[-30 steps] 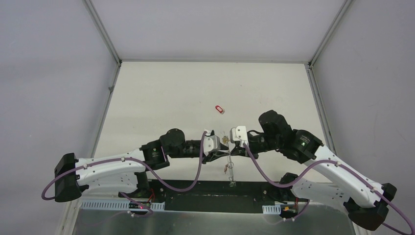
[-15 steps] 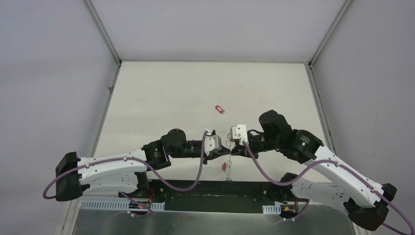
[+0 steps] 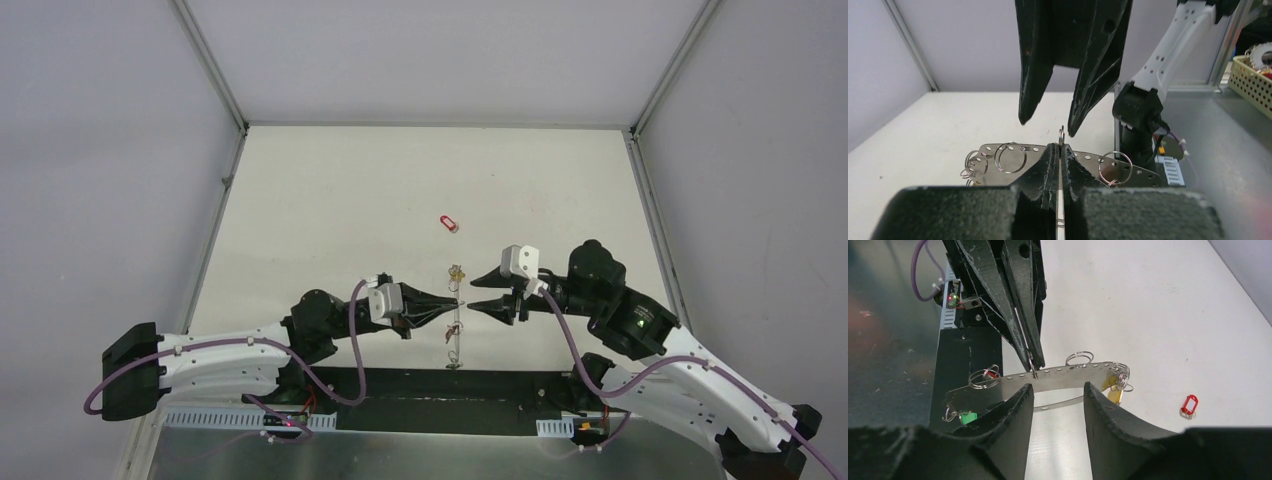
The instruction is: Put the keys on the keyring
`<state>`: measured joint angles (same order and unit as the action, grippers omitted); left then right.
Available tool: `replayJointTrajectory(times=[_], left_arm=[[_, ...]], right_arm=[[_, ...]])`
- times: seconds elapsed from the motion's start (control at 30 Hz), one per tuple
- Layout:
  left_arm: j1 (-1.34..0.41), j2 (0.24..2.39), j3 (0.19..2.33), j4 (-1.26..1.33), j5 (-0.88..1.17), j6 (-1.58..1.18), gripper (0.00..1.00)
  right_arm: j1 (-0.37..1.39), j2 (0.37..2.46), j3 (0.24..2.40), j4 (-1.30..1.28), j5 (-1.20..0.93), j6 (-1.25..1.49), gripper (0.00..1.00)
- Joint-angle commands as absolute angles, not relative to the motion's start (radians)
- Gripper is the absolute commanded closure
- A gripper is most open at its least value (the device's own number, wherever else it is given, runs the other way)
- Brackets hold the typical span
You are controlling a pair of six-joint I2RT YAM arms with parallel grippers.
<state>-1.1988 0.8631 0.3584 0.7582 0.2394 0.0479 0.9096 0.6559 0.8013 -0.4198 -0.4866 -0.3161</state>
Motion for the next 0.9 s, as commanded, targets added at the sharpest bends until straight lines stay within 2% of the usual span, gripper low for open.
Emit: replayJointTrajectory(times=[0.0,0.17,0.63,0.87], left_arm=[[-1.209,0.833,0.336,1.072,0.267,0.067,1.00],[-1.208,0.847,0.298,1.230,0.270,0.071,1.00],[-1.208,0.845,0.311,1.234,0.290,0.067,1.00],[-1.207,0.852,0.314,1.244,0.286,0.065,1.00]], right_arm=[[0.911,0.640,0.778,-0.226,-0.533,-0.227,0.60],[0.912,0.632,0.761,-0.143,-0.567,-0.186,0.67],[0.911,0.702,0.751,0.096,-0.686,-0.047,0.67],[0.912,0.735,0.759,0.126,-0.725,-0.032,0.79]])
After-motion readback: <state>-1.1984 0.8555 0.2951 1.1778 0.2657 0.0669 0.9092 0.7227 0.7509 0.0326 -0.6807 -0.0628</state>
